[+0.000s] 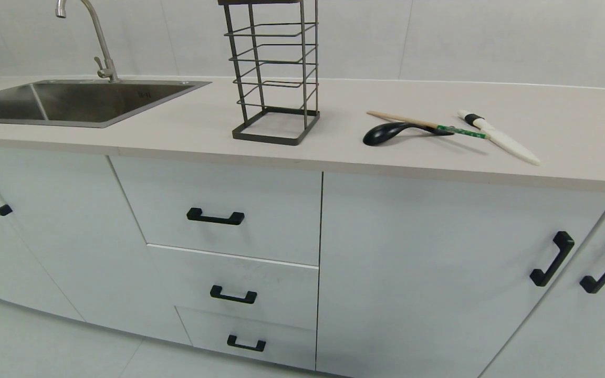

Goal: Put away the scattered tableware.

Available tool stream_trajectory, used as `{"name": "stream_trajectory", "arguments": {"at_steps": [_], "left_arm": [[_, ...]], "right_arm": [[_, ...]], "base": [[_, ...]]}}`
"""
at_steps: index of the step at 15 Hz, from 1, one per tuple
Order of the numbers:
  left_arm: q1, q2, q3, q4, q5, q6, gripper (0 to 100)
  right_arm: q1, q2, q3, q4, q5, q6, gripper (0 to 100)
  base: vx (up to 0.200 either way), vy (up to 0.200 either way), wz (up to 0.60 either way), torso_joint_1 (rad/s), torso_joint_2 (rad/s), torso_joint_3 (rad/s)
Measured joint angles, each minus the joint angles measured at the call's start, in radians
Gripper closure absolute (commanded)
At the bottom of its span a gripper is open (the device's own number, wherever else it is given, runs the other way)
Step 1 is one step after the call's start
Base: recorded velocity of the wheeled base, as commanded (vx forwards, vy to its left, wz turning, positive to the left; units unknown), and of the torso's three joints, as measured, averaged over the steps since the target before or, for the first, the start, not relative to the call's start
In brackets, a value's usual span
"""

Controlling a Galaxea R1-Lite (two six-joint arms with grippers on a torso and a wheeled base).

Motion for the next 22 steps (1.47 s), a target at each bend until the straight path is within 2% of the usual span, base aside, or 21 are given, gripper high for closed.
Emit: {"name": "stream_trajectory", "arguments": {"at_steps": [2,3,4,7,8,11,13,15,20,21,22], "left_arm": [[-0.001,0.004,-0.068,-0.11,-0.034,-0.031,0],[-0.002,0.019,-0.111,-0.121,-0.063,-0.039,0],[-0.006,0.042,-0.143,-0.13,-0.101,-0.028,0],[-0.052,0.091,-0.145,-0.092,-0.23,0.041,0],[-0.074,0.11,-0.147,-0.078,-0.248,0.07,0],[-0.166,0.2,-0.186,-0.073,-0.255,0.197,0],[-0.232,0.284,-0.214,-0.073,-0.258,0.26,0],[-0.286,0.353,-0.229,-0.07,-0.26,0.286,0],[-0.333,0.469,-0.235,-0.028,-0.263,0.293,0],[-0.341,0.485,-0.235,-0.028,-0.263,0.309,0],[-0.352,0.508,-0.235,-0.028,-0.263,0.344,0]], "right_arm": [[0.0,0.0,0.0,0.0,0.0,0.001,100],[0.0,0.0,0.0,0.002,0.0,0.001,100],[0.0,0.0,0.0,0.002,0.0,0.002,100],[0.0,0.0,0.0,0.002,0.0,0.002,100],[0.0,0.0,0.0,0.002,0.0,0.003,100],[0.0,0.0,0.0,0.002,0.0,0.002,100],[0.0,0.0,0.0,0.002,0.0,0.002,100],[0.0,0.0,0.0,0.002,0.0,0.002,100],[0.0,0.0,0.0,0.002,0.0,0.002,100],[0.0,0.0,0.0,0.002,0.0,0.002,100],[0.0,0.0,0.0,0.002,0.0,0.002,100]], "base": [[0.0,0.0,0.0,0.0,0.0,0.0],[0.0,0.0,0.0,0.0,0.0,0.0],[0.0,0.0,0.0,0.0,0.0,0.0],[0.0,0.0,0.0,0.0,0.0,0.0],[0.0,0.0,0.0,0.0,0.0,0.0],[0.0,0.0,0.0,0.0,0.0,0.0],[0.0,0.0,0.0,0.0,0.0,0.0],[0.0,0.0,0.0,0.0,0.0,0.0],[0.0,0.0,0.0,0.0,0.0,0.0],[0.0,0.0,0.0,0.0,0.0,0.0],[0.0,0.0,0.0,0.0,0.0,0.0]]}}
